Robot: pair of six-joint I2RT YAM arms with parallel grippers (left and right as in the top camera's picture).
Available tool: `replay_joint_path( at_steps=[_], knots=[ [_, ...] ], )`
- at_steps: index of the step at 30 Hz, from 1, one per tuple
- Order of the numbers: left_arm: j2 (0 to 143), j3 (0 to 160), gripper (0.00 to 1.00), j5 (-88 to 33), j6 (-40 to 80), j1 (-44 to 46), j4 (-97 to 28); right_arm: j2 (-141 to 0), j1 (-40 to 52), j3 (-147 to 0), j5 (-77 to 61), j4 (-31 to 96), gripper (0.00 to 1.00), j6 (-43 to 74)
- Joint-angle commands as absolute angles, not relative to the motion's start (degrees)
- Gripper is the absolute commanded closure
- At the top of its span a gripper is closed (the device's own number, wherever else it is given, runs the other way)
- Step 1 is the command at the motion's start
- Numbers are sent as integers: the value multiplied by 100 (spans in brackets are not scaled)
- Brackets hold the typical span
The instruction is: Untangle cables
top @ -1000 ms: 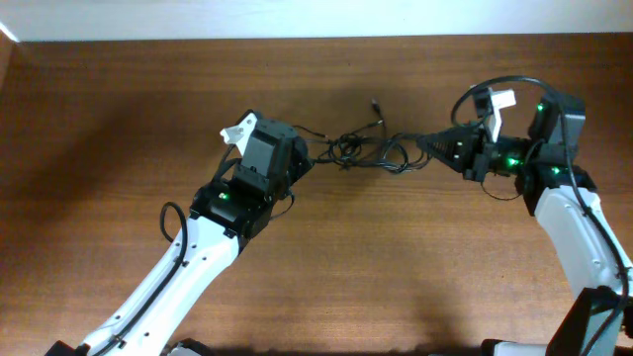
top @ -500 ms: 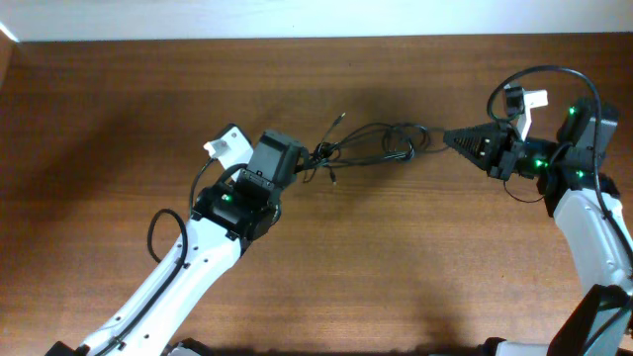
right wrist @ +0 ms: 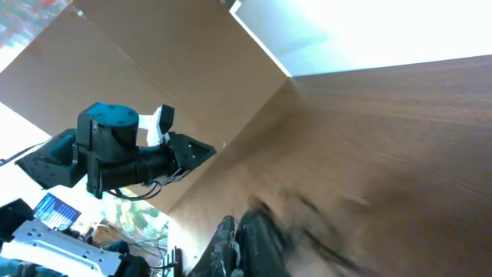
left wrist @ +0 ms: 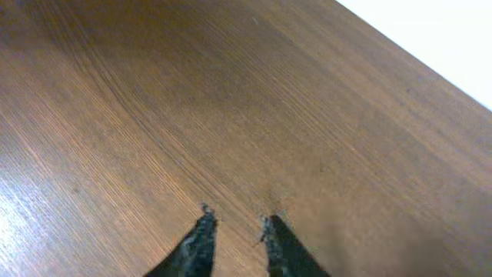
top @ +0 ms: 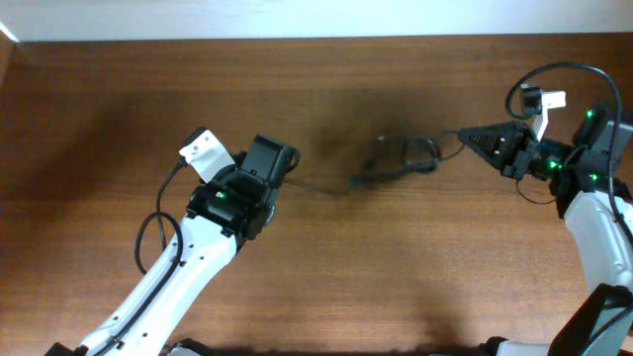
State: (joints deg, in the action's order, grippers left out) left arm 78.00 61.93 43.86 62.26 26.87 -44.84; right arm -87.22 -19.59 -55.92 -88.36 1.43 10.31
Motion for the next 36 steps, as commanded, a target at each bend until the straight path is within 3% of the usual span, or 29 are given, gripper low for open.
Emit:
replay_joint_path(
  at_steps=[1,3,4,5,6,12,18,25,28,33,34,36],
  knots=[
    [7730,6167,64,3610,6208,2668,-4204,-8737,-1994,-5618,-8890,126,96,993],
    [7730,6167,28,3146,6158,2668,-3951,-8737,-1994,-5618,-8890,126,96,993],
    [7730,6165,19,2851,5800,2668,-3743,-8737,-1994,-5618,-8890,126,96,993],
    [7730,6165,2,2508,5384,2668,-3503,-8737,-1994,-5618,-8890,126,96,993],
    [7730,6167,1,1855,4659,2668,-3074,-8737,-1994,-5618,-8890,126,96,996],
    [7854,6165,1,-486,2071,2668,-2073,-8737,-1990,-5618,-8890,117,96,1345],
    [8068,6167,1,-1273,1734,2674,-1669,-8735,-1710,-5621,-8890,-180,96,1619],
    [8068,6165,0,-3868,-123,2674,-1540,-8735,-637,-5623,-8890,-1535,96,1949],
    [8066,6167,15,-4097,-797,2672,-1835,-8735,-464,-5623,-8892,-2196,96,2506],
    [8066,6165,17,-4136,-2051,2672,-2154,-8735,-405,-5623,-8892,-2578,96,2932],
    [8066,6167,24,-4117,-2534,2672,-2154,-8735,-370,-5623,-8892,-2580,96,2945],
    [8066,6165,27,-4112,-3345,2672,-2145,-8735,-276,-5623,-8892,-2580,96,2943]
  ],
)
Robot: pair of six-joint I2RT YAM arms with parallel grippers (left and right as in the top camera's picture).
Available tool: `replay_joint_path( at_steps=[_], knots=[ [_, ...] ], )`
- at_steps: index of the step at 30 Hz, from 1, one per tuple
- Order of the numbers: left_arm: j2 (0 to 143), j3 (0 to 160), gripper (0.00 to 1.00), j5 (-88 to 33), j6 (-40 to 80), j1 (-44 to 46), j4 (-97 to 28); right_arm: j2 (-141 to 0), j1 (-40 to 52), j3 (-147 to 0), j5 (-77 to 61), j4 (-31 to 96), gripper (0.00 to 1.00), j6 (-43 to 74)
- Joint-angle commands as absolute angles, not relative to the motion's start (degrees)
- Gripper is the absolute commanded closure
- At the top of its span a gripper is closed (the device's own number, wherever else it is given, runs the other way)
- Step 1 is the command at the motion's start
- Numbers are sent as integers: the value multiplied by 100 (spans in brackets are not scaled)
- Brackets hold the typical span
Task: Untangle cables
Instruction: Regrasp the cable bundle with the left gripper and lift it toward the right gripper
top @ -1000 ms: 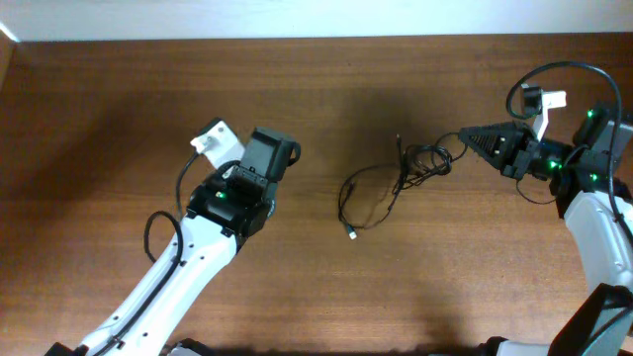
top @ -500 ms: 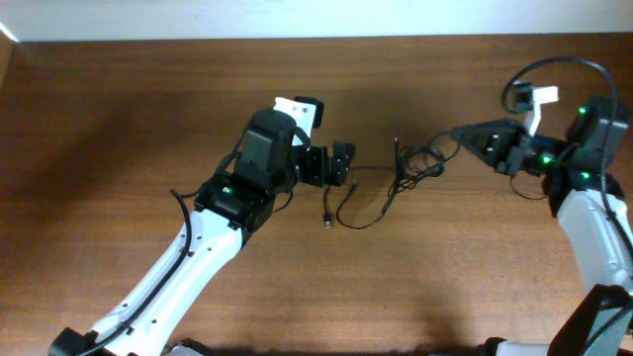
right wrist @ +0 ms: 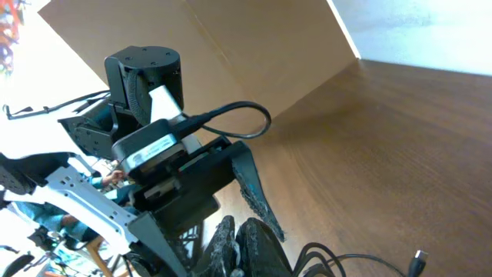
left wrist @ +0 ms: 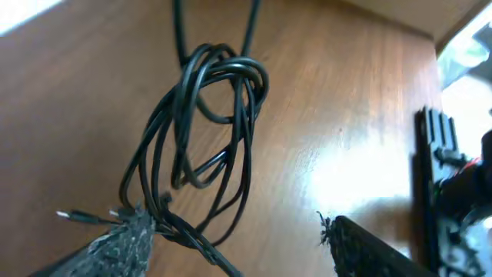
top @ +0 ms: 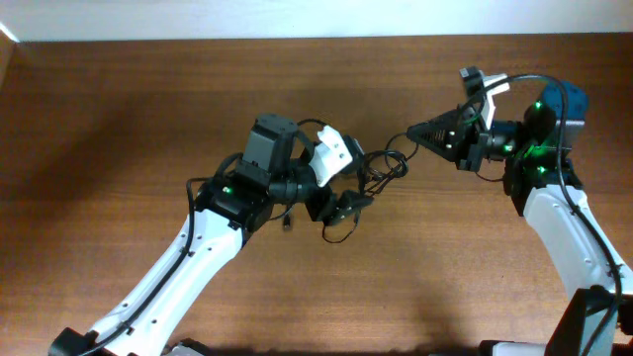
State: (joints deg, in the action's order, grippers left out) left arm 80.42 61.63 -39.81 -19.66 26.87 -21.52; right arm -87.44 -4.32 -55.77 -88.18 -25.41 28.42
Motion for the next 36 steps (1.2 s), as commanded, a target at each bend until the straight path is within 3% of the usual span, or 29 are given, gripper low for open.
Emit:
replay_joint_path(
  at_steps=[1,2,7,9,10,11,17,18,19,20,21,32,36],
  knots=[
    [8066,6165,13,-4093,-3677,2672,-2121,-8735,-215,-5623,-8892,-2582,96,2941],
    [8066,6167,0,-4005,-4005,2672,-2097,-8735,-150,-5623,-8892,-2587,96,2941],
    [8068,6165,2,-3861,-4066,2674,-1848,-8735,233,-5623,-8892,-2646,96,2941],
    [8068,6165,43,-3885,-4062,2674,-1868,-8735,268,-5623,-8892,-2692,96,2943],
    [8068,6167,75,-4007,-4062,2674,-1898,-8735,266,-5623,-8892,-2709,96,2943],
    [8068,6165,100,-4174,-4062,2674,-1907,-8735,266,-5623,-8892,-2707,96,2943],
    [8068,6165,100,-4609,-4058,2674,-1911,-8737,266,-5623,-8890,-2707,95,2943],
    [8066,6165,100,-4687,-4058,2674,-1905,-8737,261,-5623,-8890,-2707,85,2941],
    [8066,6167,100,-4849,-3962,2674,-1863,-8737,255,-5623,-8888,-2707,60,2941],
    [8066,6167,100,-4982,-3857,2672,-1776,-8737,255,-5623,-8871,-2707,13,2941],
    [8066,6167,100,-5022,-3636,2672,-1649,-8737,248,-5623,-8827,-2707,1,2939],
    [8001,6167,100,-5019,-97,2150,60,-8737,-816,-5621,-8729,-2681,1,3074],
    [8001,6167,100,-5019,405,2095,705,-8737,-854,-5621,-8871,-2687,1,3059]
  ],
)
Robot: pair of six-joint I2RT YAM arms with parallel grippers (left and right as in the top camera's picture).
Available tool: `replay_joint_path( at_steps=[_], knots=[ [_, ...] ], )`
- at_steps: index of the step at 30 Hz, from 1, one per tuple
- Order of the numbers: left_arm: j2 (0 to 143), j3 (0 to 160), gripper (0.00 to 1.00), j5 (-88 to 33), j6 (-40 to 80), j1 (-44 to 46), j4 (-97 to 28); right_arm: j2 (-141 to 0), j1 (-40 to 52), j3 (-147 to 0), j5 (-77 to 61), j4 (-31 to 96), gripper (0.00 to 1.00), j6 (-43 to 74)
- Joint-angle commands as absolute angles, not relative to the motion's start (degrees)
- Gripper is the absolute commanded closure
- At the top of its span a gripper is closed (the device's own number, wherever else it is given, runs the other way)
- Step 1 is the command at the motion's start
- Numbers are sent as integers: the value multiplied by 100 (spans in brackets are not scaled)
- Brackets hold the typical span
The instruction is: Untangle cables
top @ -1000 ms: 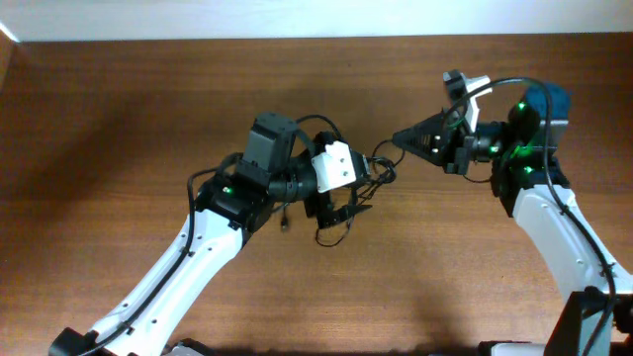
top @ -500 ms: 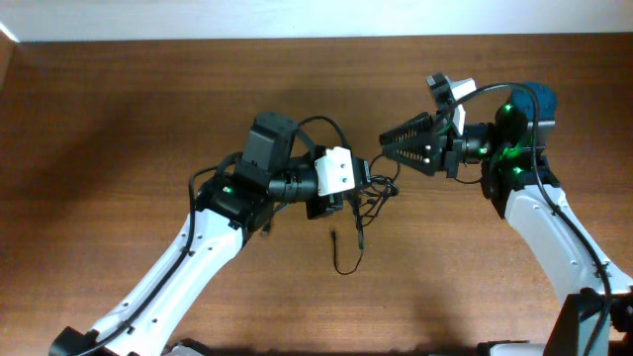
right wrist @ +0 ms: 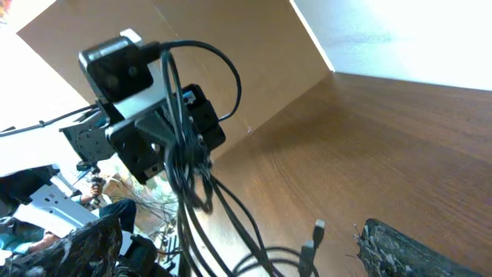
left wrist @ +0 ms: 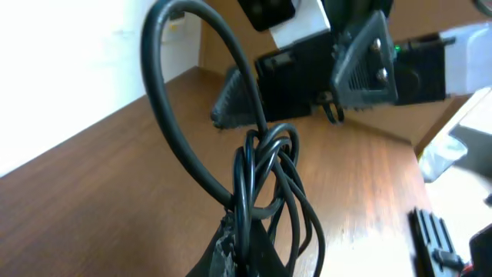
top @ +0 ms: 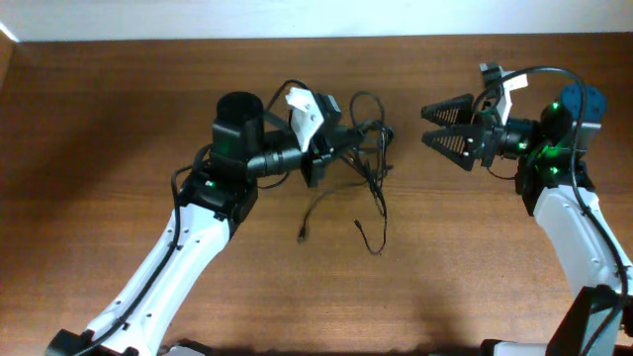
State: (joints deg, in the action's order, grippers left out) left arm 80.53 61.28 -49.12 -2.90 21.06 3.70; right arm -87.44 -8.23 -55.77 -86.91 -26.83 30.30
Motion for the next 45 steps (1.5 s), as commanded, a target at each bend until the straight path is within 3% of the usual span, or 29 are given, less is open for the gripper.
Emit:
replay_joint_path(
  at_steps=[1,4,11,17,29,33,38,45],
  knots=[
    [8001,6167,100,-5017,508,2095,799,-8737,-854,-5621,-8892,-2689,1,3028],
    [8001,6167,100,-4901,1007,2095,956,-8737,-854,-5621,-8892,-2775,1,3030],
    [8003,6167,100,-3297,3990,2099,985,-8737,-851,-5621,-8892,-2853,1,3035],
    [8003,6167,100,-3208,4086,2099,1013,-8737,-775,-5621,-8892,-2853,1,3048],
    [8003,6167,100,-2963,6055,2099,1750,-8737,-709,-5621,-8892,-2853,1,3030],
    [8003,6167,100,-2508,7179,2099,1686,-8737,-709,-5621,-8890,-2851,1,3055],
    [8003,6167,100,-1981,7424,2099,1667,-8737,-709,-5618,-8807,-2768,1,3444],
    [8003,6167,100,-1125,8873,2099,1214,-8737,-707,-5618,-8265,-2659,1,4012]
  ],
)
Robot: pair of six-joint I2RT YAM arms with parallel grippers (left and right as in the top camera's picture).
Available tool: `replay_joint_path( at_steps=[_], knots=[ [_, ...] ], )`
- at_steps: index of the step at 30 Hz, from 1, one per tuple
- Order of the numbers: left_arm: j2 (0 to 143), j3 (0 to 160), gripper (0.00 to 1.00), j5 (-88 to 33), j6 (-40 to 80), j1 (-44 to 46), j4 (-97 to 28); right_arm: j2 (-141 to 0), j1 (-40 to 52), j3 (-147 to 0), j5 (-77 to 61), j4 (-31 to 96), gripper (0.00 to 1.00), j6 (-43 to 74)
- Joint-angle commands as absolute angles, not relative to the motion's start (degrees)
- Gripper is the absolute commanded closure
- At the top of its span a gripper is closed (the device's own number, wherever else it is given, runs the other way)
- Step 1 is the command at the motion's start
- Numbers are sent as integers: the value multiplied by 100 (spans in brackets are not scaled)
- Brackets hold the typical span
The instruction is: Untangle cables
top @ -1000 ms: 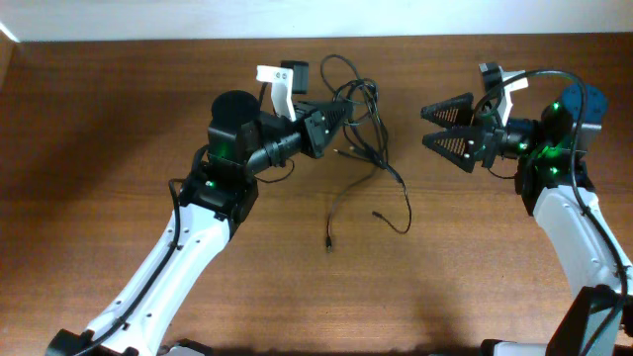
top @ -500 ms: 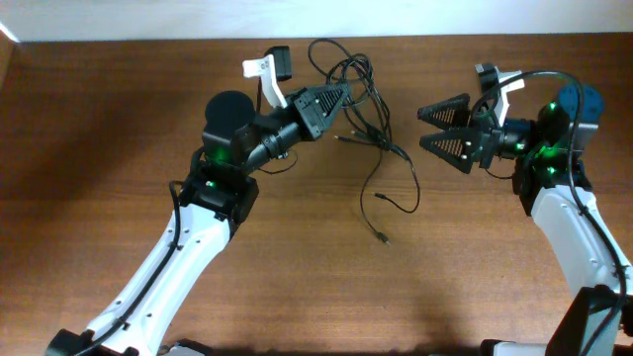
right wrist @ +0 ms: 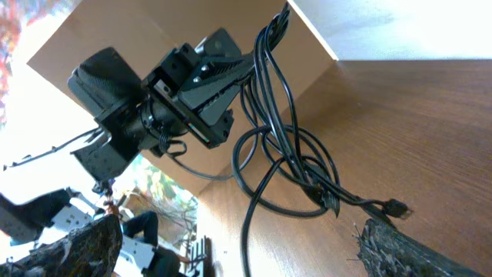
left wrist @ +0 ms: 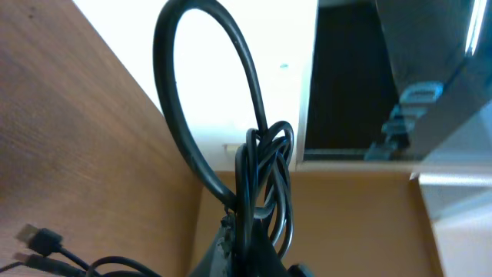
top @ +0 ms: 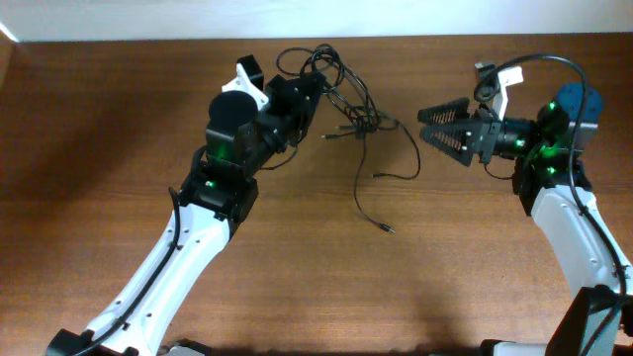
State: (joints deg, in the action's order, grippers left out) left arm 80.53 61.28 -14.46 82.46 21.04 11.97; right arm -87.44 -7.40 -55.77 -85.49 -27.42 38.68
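Note:
A tangle of black cables [top: 341, 79] hangs from my left gripper [top: 309, 91], which is shut on it near the table's far edge. In the left wrist view a thick loop [left wrist: 201, 115] rises from the shut left gripper [left wrist: 246, 235]. Loose strands with plug ends [top: 381, 225] trail down onto the wood. My right gripper [top: 425, 125] stands open to the right of the tangle, apart from it. The right wrist view shows the knotted bundle [right wrist: 286, 146] in front of the wide-open right gripper [right wrist: 238, 225], with a plug [right wrist: 390, 206] lying near one finger.
The brown wooden table [top: 119, 148] carries the trailing cable ends only. A white wall edge [top: 148, 20] runs along the back. Cardboard walls [right wrist: 177, 31] stand at the table's sides.
My left gripper, still shut on the tangle, has moved from mid-table toward the far edge and tipped upward. The strands trail further right on the wood. The right gripper stays open in about the same place.
First the cables lay stretched on the table, my right gripper shut on their right end and the left low at their left end. Then the left was open around the knot. Then it was shut on the tangle and the right had let go; now the tangle hangs further back.

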Motion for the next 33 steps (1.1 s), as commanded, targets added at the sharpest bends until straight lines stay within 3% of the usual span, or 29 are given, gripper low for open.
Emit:
replay_joint_path(
  at_steps=[1,17,24,33],
  knots=[
    [8003,6167,100,-1107,8871,2099,1212,-8737,-707,-5616,-8195,-2635,1,3983],
    [8003,6167,100,-1109,8868,2565,1105,-8750,-709,-5616,-7905,-2613,1,3417],
    [8003,6167,100,-1013,8866,2589,1055,-8750,-707,-5616,-8215,-2567,53,2729],
    [8003,6167,100,235,8871,2628,670,-8750,-311,-5614,-8547,-2567,50,2469]
  ],
)
